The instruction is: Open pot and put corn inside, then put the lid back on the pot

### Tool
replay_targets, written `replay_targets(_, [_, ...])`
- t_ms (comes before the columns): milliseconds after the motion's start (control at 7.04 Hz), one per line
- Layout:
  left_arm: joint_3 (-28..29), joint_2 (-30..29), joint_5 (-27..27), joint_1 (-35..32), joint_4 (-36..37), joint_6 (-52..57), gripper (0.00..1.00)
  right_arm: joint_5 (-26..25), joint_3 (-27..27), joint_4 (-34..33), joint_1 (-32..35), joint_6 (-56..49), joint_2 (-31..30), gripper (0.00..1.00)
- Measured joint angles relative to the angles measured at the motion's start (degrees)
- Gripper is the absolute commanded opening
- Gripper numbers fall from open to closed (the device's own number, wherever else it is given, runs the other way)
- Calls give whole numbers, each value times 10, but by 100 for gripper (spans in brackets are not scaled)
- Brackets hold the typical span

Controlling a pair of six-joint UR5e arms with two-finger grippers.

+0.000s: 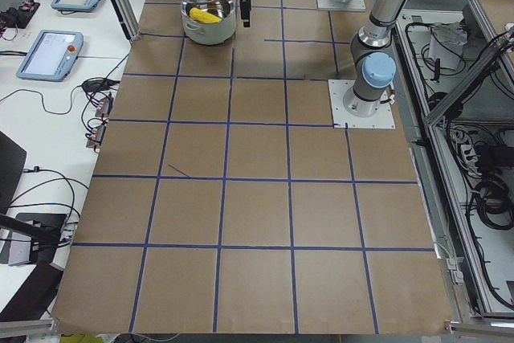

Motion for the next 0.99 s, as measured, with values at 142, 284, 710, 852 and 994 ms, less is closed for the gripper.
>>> replay_targets(142, [17,-9,-1,-6,-5,1,100,1,0,-14,1,2,5,5])
replay_targets(284, [24,-17,-8,-11,-6,3,100,1,1,-27,2,2,11,5])
replay_targets(710, [27,-19,-25,-7,-1,12,100,0,25,-45,-2,-6,22,4])
replay_targets(852, [23,-13,-25,-4,0,20,100,-1,43,-57,-2,-8,18,4])
replay_targets(994, [25,-15,-24,-4,1,22,100,-1,57,-66,-2,-10,12,4])
